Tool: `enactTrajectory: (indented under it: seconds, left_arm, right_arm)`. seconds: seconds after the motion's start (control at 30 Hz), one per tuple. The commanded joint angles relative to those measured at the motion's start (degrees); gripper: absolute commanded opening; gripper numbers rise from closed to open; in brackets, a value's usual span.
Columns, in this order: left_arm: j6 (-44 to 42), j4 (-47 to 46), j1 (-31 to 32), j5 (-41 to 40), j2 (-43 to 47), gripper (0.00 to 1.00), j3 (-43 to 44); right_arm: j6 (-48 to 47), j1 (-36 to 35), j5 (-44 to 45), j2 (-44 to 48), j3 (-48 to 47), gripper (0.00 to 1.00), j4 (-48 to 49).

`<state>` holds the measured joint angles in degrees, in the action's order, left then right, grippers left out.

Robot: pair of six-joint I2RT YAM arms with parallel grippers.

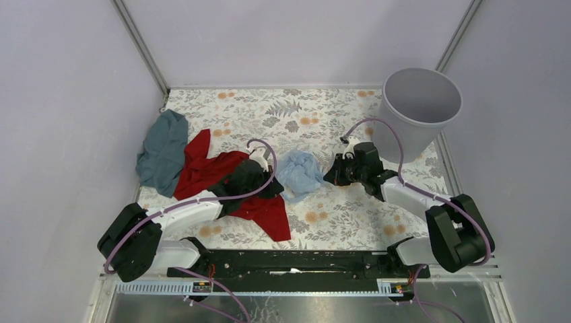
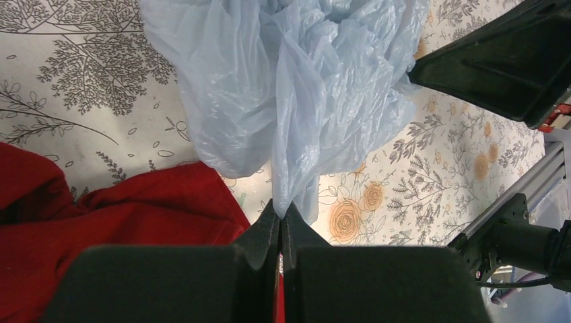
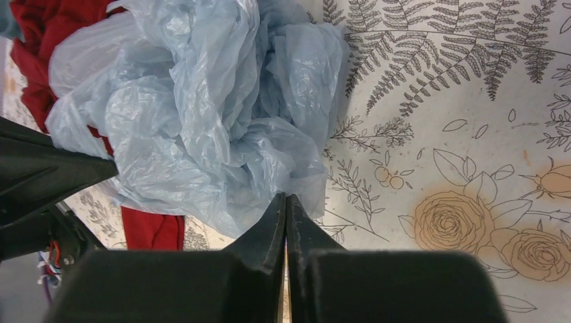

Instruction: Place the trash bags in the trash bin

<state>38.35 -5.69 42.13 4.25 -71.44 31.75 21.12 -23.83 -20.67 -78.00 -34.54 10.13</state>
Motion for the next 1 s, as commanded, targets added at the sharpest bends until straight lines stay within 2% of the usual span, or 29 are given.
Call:
enactTrajectory:
  seconds: [0.0,0.23,0.43,0.6,0.83,0.97]
  left_arm:
    - [-0.7,-0.5,-0.9,-2.3,0.6,0.00,-0.1]
    - [0.2,1.7,-3.2,-3.7,3.8,0.00,-1.0]
    - [0.1,2.6,-4.7,-3.0,6.5,0.00,-2.0]
    - [-0.3,3.4,-5.3,-2.8,6.6,0.00,-2.5]
    - [-1.1,4.6,-6.4,-4.0,7.4,0.00,-3.9]
    - [-1.5,5.6,-7.3,-6.3,9.9,0.00,-4.6]
  right_arm:
    - [1.6,0.3,0.5,5.0,0.1,0.00,2.3]
    - [5.4,0.3,10.8,24.4,5.6,0.00,-7.0]
    - [4.8,0.3,20.0,35.0,6.1,0.00,-17.7]
    - [5.2,0.3,23.4,39.1,3.6,0.00,-22.3]
    - [4.3,0.3,42.6,41.1,-2.4,0.00,-32.4]
    - [3.5,0.3,46.8,44.2,-3.4,0.00,-32.6]
